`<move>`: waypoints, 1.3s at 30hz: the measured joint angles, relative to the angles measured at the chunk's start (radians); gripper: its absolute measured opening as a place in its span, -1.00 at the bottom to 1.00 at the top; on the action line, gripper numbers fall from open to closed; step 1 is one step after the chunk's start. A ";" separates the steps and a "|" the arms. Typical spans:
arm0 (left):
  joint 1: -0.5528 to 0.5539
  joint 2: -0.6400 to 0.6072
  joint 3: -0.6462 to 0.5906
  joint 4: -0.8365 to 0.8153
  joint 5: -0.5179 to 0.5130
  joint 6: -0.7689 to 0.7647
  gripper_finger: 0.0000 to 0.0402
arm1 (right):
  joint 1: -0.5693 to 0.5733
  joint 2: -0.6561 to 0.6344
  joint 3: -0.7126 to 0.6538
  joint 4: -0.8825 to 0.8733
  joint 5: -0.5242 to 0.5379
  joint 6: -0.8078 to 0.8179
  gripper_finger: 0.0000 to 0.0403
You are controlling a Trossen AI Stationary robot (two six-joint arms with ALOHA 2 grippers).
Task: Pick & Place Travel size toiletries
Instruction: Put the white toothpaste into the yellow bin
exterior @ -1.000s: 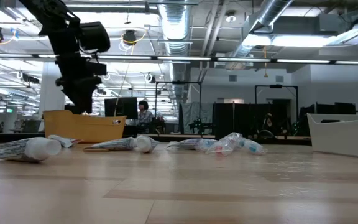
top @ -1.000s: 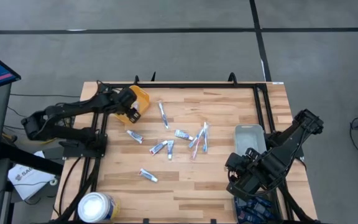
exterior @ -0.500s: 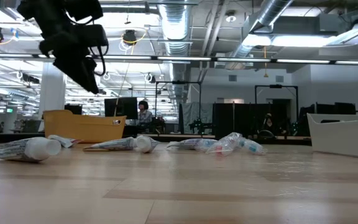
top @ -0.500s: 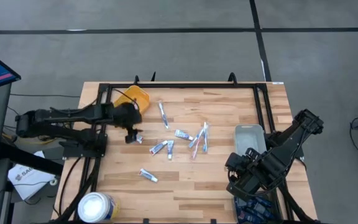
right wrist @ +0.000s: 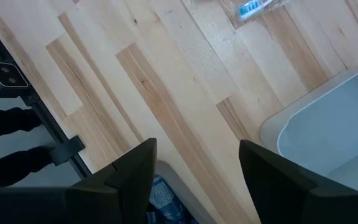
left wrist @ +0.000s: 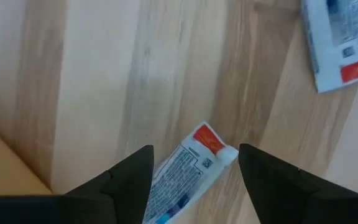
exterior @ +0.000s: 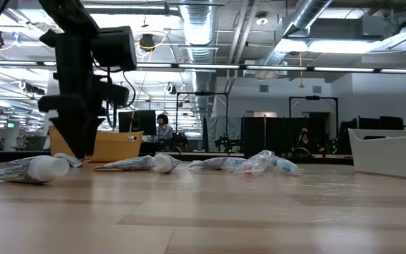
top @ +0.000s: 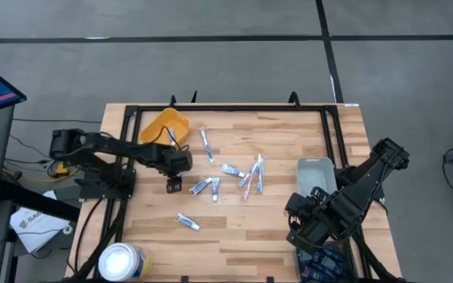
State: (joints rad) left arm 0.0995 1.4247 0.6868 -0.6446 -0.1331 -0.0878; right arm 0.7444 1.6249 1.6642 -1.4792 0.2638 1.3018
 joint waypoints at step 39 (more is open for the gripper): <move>-0.003 0.065 -0.002 0.064 0.004 0.055 -0.99 | 0.001 0.000 0.000 0.000 0.000 -0.001 0.10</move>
State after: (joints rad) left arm 0.0967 1.4900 0.6846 -0.5809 -0.1293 -0.0326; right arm 0.7452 1.6249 1.6642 -1.4792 0.2640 1.3010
